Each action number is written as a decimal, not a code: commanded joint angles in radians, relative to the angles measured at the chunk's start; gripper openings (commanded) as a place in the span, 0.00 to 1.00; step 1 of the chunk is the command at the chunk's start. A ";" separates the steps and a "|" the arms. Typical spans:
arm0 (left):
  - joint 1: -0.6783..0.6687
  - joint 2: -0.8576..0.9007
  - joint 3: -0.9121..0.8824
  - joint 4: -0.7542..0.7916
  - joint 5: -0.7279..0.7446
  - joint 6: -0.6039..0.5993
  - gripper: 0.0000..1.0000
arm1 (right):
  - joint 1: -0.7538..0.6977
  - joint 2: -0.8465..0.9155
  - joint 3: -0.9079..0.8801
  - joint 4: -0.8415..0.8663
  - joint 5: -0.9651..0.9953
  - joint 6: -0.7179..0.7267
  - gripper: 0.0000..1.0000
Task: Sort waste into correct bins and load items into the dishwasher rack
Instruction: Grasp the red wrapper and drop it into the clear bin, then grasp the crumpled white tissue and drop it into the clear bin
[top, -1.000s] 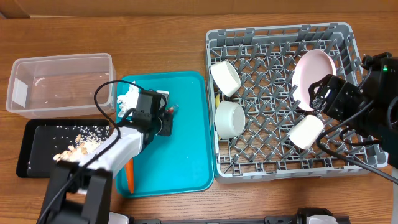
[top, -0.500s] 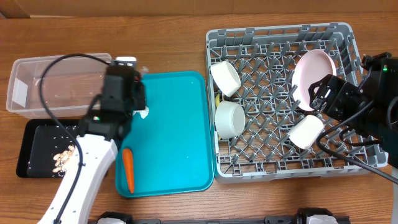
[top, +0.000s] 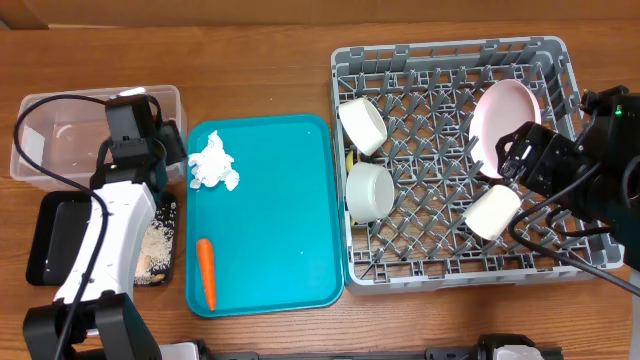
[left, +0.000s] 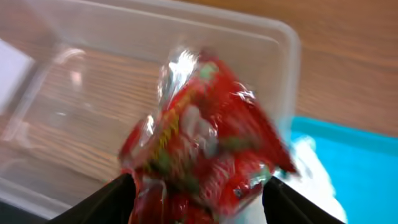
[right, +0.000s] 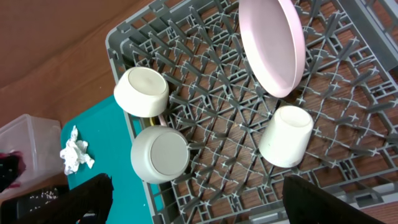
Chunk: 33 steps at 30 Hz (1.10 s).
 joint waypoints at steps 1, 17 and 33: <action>-0.057 -0.045 0.019 -0.013 0.149 0.012 0.69 | -0.003 -0.003 0.002 0.001 0.009 -0.002 0.91; -0.236 0.010 0.009 -0.135 0.095 0.003 0.76 | -0.003 0.000 0.002 -0.030 0.009 -0.002 0.91; -0.236 0.300 0.008 0.016 0.098 0.004 0.51 | -0.003 -0.001 0.002 -0.043 0.009 -0.002 0.91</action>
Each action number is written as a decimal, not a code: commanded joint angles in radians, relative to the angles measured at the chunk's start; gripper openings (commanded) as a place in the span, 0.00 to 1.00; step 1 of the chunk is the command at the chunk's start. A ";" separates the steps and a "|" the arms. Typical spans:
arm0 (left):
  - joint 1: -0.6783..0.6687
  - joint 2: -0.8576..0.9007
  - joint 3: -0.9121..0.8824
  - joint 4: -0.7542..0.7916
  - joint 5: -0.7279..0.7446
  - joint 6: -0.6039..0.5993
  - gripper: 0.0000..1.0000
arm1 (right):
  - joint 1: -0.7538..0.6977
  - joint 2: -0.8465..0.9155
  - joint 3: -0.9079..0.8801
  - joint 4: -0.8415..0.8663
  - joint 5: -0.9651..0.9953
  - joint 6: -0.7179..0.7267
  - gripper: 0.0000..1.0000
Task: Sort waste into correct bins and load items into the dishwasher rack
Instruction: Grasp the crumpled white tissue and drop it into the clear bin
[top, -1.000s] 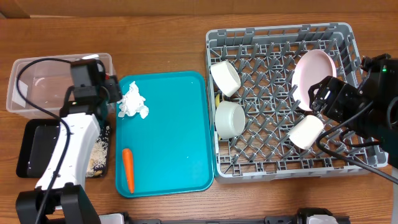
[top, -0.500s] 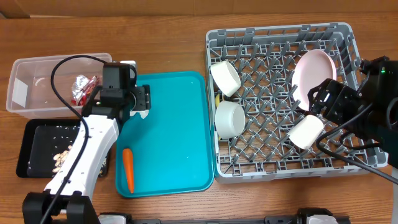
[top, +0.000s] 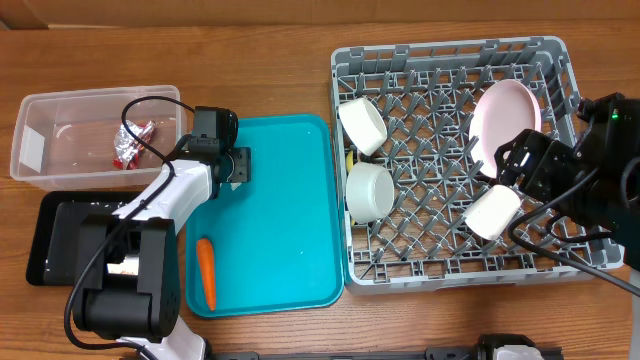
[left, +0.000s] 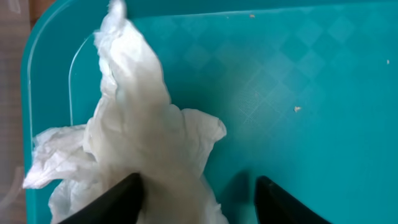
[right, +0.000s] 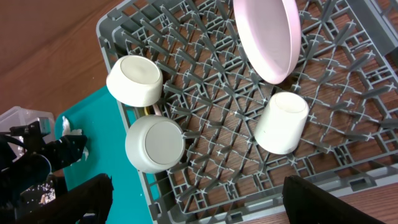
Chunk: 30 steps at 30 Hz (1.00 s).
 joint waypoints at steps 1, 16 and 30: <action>-0.004 0.015 0.008 0.002 -0.001 -0.005 0.39 | -0.004 -0.001 0.002 0.004 0.009 -0.002 0.91; 0.012 -0.353 0.177 -0.232 -0.056 0.036 0.04 | -0.004 -0.001 0.002 0.005 0.009 -0.002 0.91; 0.200 -0.210 0.179 -0.078 -0.133 0.036 0.45 | -0.004 -0.001 0.002 -0.002 0.009 -0.002 0.91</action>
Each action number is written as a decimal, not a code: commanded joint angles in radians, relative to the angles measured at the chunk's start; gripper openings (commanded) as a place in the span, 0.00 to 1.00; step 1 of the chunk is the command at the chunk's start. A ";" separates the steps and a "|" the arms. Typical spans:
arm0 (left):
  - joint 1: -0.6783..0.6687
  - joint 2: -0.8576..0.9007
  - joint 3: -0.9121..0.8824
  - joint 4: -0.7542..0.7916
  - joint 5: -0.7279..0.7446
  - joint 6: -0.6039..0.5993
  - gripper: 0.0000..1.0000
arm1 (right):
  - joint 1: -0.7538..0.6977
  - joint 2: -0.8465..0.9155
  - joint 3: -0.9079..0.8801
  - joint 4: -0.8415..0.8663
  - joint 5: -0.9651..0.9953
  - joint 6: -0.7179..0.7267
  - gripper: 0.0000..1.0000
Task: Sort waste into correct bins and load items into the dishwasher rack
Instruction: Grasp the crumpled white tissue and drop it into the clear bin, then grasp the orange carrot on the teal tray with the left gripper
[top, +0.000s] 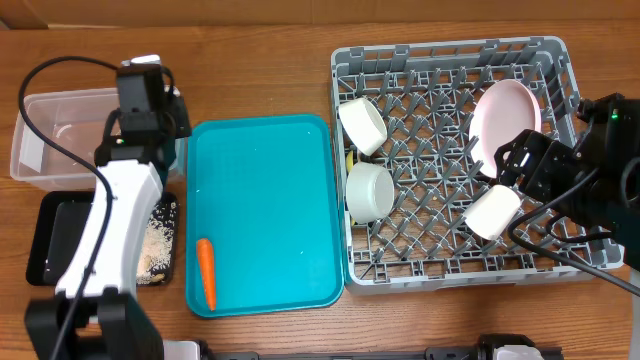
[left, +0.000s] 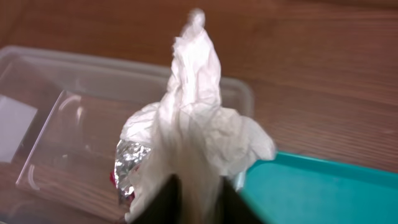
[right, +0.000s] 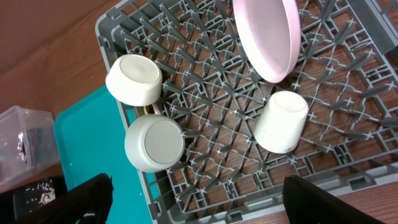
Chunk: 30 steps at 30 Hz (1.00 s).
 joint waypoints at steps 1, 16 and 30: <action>0.019 -0.003 0.000 -0.023 0.042 0.008 0.48 | -0.004 -0.002 0.002 0.002 0.009 -0.002 0.91; -0.171 -0.111 -0.046 -0.488 0.221 -0.155 0.52 | -0.004 -0.001 0.002 0.007 0.009 -0.002 0.91; -0.279 -0.117 -0.345 -0.551 0.130 -0.439 0.40 | -0.004 0.009 0.002 0.003 0.009 -0.002 0.91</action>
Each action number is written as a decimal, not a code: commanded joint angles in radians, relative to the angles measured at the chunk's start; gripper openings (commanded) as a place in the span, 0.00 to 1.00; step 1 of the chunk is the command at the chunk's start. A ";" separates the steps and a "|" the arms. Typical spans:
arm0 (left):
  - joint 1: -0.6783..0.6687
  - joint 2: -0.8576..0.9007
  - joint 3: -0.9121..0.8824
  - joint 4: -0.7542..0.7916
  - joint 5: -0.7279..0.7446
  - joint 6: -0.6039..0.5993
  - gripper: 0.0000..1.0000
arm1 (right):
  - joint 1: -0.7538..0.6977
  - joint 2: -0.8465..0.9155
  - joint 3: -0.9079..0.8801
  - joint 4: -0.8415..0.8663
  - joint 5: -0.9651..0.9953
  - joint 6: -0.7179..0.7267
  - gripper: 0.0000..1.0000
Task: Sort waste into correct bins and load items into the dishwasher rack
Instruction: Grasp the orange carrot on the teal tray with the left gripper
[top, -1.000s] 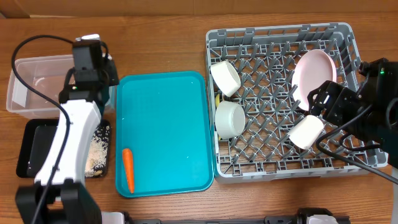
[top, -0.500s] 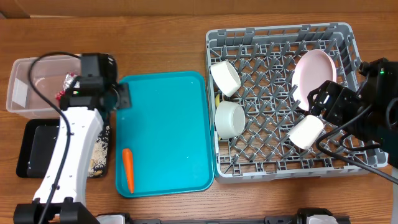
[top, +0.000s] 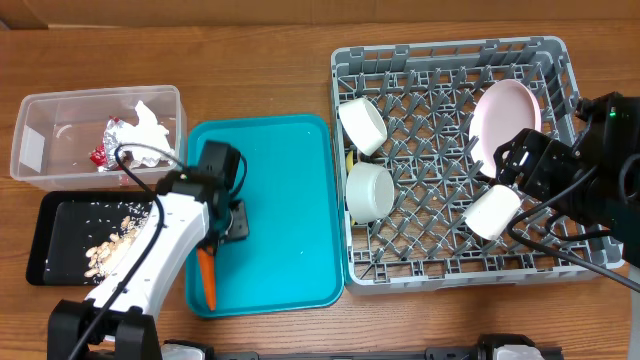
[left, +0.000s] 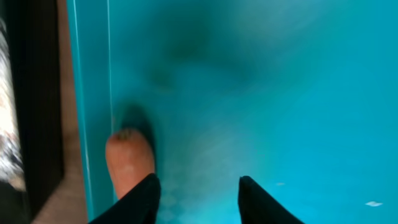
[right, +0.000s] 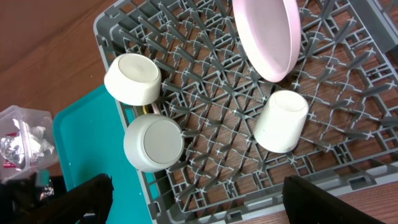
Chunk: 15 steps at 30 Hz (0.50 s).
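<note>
An orange carrot (top: 207, 285) lies at the left edge of the teal tray (top: 290, 200). My left gripper (top: 232, 222) hangs low over the tray, open. In the left wrist view the carrot's end (left: 129, 163) lies just beside the left finger (left: 140, 202), and only bare tray is between the fingers. A white tissue (top: 148, 120) and a red wrapper (top: 105, 150) lie in the clear bin (top: 30, 150). My right gripper (top: 515, 155) is open above the grey rack (top: 450, 275), holding nothing.
The rack holds two white bowls (right: 132, 79) (right: 153, 142), a white cup (right: 282, 121) and a pink plate (right: 267, 37) standing on edge. A black tray (top: 60, 215) with food scraps sits left of the teal tray, below the clear bin.
My left gripper held the white tissue over the clear bin. Now the tissue lies in the bin and the gripper is open, low over the teal tray by the carrot. The right arm has not moved.
My left gripper first held the red wrapper above the clear bin. Then the wrapper lay in the bin and the gripper was at the tissue on the tray. Then it held the tissue over the bin. Now both lie in the bin, and only the carrot is on the tray.
</note>
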 joint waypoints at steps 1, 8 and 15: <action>-0.004 -0.016 -0.073 0.012 -0.045 -0.111 0.39 | -0.003 0.001 0.002 0.005 0.009 -0.002 0.91; -0.005 -0.106 -0.097 0.010 -0.077 -0.146 0.38 | -0.003 0.001 0.002 0.005 0.009 -0.002 0.91; -0.006 -0.277 -0.097 -0.087 -0.100 -0.168 0.39 | -0.003 0.001 0.002 0.005 0.009 -0.002 0.91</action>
